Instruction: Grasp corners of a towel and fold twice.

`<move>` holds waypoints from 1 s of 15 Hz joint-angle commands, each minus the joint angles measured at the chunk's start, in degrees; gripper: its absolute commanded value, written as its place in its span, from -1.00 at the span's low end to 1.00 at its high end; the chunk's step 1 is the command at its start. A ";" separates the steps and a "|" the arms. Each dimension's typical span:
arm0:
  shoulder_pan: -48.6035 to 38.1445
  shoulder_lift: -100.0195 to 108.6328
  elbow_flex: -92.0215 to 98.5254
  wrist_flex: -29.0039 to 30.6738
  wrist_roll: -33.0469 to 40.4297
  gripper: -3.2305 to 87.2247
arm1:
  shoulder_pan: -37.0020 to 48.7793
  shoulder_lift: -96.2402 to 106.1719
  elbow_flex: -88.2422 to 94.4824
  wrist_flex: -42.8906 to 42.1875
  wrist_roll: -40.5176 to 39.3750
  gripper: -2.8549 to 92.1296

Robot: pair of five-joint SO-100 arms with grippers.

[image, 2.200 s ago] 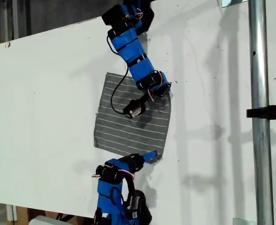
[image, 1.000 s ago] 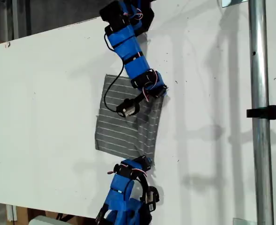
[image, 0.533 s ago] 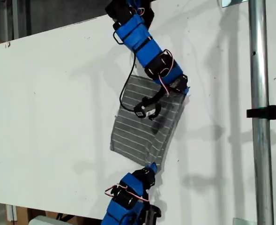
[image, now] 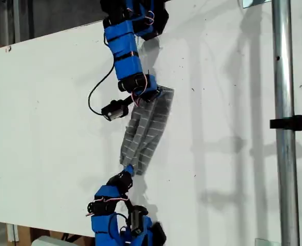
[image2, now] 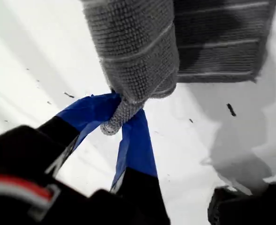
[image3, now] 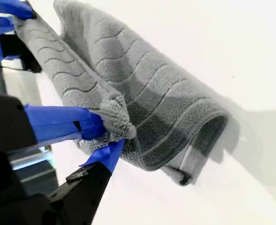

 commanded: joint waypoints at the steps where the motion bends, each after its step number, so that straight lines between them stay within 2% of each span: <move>1: -6.24 -5.10 -8.96 -0.97 5.10 -1.00 | 8.00 6.77 3.52 2.55 -1.14 -0.94; 2: -6.86 -8.35 -12.83 -2.11 8.53 -1.00 | 11.69 9.49 5.54 2.29 -2.64 -0.94; 3: -7.56 -10.20 -15.47 -5.89 11.34 -1.00 | 15.56 12.22 6.86 1.67 -4.66 -0.94; 6: -12.13 -11.25 -22.32 -13.97 12.22 -1.00 | 28.21 23.73 7.91 0.00 -11.34 -0.94; 9: -12.48 -10.11 -23.47 -17.40 11.78 -1.00 | 36.30 41.13 17.58 -6.15 -16.17 -0.94; 10: -12.30 -10.81 -22.15 -17.23 11.60 -1.00 | 35.51 42.80 20.83 -6.50 -15.56 -0.94; 13: -11.69 -11.60 -13.18 -19.69 8.79 -1.00 | 24.61 42.01 28.21 -11.34 -9.23 -0.94; 15: -11.78 -12.22 -10.55 -17.93 5.01 -1.00 | 18.72 38.58 29.00 -14.06 -5.19 -0.94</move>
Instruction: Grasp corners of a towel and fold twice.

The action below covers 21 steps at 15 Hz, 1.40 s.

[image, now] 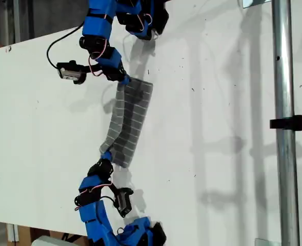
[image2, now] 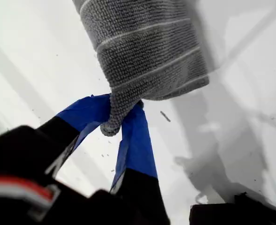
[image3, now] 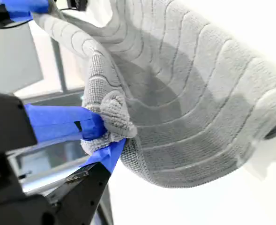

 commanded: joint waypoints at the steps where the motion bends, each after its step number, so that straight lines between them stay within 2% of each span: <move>1: -0.26 -0.09 0.70 1.85 -2.72 -1.00 | -4.66 -1.23 0.88 -3.60 3.25 -0.94; 7: -0.70 -7.73 2.64 5.54 -8.09 -0.96 | -6.42 -9.58 9.23 -18.90 5.80 -0.94; 8: -1.05 -8.70 1.76 6.77 -9.23 -0.71 | -5.71 -9.14 8.79 -18.54 5.45 -0.74; 9: -1.41 -8.35 0.35 9.14 -10.02 -0.38 | -5.45 -6.59 7.38 -15.73 4.83 -0.27; 10: -1.32 -6.15 -1.23 12.22 -9.76 -0.22 | -5.19 -2.46 4.83 -10.37 4.66 -0.36; 11: -1.67 -2.99 -3.25 15.21 -10.55 -0.32 | -3.69 2.37 2.55 -3.78 4.66 -0.54; 13: -5.63 3.60 -4.31 17.93 -14.59 -0.43 | 1.76 11.69 3.52 4.92 4.13 -0.61; 14: -6.68 8.17 -1.67 17.40 -15.64 -0.47 | 2.37 15.12 4.92 7.21 4.22 -0.61; 16: -5.19 25.22 11.16 12.04 -15.64 -0.57 | -0.18 25.58 11.95 7.73 8.53 -0.61; 17: -2.90 35.60 17.67 10.63 -16.35 -0.61 | -2.11 31.38 16.17 8.79 12.22 -0.46; 19: 5.54 56.25 33.13 6.77 -20.65 -0.69 | -10.37 39.11 25.05 9.40 23.55 -0.04; 21: 14.33 75.85 47.99 6.59 -25.66 -0.73 | -20.83 42.89 31.46 8.96 34.98 0.00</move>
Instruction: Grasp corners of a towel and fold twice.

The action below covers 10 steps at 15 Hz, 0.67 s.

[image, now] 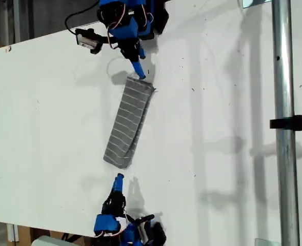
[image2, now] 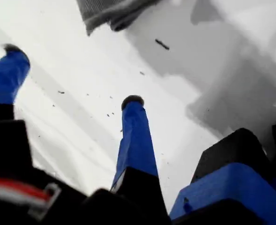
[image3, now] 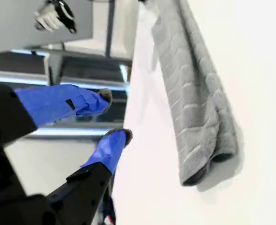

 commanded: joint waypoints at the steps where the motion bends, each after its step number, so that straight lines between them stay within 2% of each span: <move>1: 8.44 24.26 14.15 0.79 -5.19 -0.75 | -9.14 1.05 2.46 -1.67 11.16 0.04; 2: 11.69 33.66 20.30 2.46 -7.21 -0.75 | -9.67 -1.67 3.78 -4.39 13.45 0.08; 4: 17.58 37.44 27.16 2.90 -11.69 -0.76 | -5.01 -9.76 8.00 -15.64 12.83 0.13; 7: 20.39 37.44 31.11 4.13 -15.82 -0.79 | 9.40 -28.56 5.01 -30.41 1.58 0.13; 9: 20.92 37.44 30.85 5.98 -16.00 -0.80 | 16.00 -44.21 -0.18 -39.02 -5.19 0.13; 10: 21.09 37.44 31.46 6.06 -16.26 -0.81 | 17.58 -50.10 -4.66 -39.20 -7.91 0.13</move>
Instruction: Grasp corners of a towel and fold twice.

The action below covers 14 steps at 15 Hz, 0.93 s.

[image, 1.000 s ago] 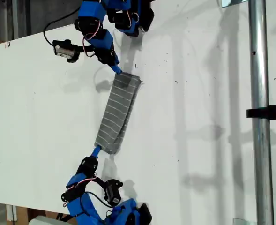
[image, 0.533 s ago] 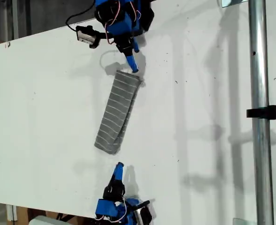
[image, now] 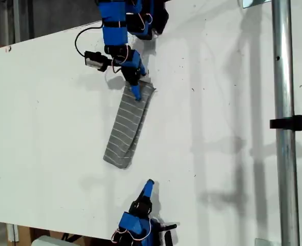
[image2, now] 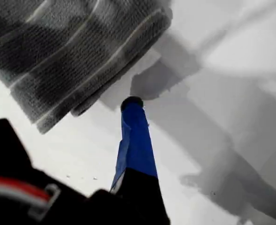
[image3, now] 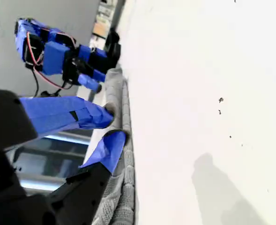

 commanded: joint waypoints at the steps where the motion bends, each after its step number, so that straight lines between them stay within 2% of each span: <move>1: 0.62 0.35 0.26 0.26 -1.23 -0.81 | 4.48 -10.37 -9.58 -3.08 -5.36 0.11; 4: 0.35 0.35 1.05 0.44 -1.23 -0.85 | 11.07 -12.22 -10.55 -10.11 -12.22 -0.17; 5: -0.35 0.35 1.14 0.70 -0.97 -0.86 | 13.27 -12.48 -10.55 -14.15 -16.00 -0.33; 7: -1.49 0.35 1.41 0.79 -0.88 -0.88 | 16.00 -13.27 -11.69 -14.85 -18.81 -0.82; 8: -1.41 0.35 1.49 0.88 -0.88 -0.89 | 15.82 -11.43 -12.74 -8.53 -18.72 -0.94; 9: -1.14 0.35 1.58 0.88 -1.05 -0.89 | 14.59 -8.79 -15.21 2.11 -18.37 -0.94; 12: -0.79 0.35 1.76 0.97 -1.23 -0.90 | 9.49 -5.71 -26.98 43.24 -13.54 -0.94; 14: -0.70 0.35 1.76 1.05 -1.14 -0.90 | 6.33 3.69 -30.94 53.88 -8.61 -0.94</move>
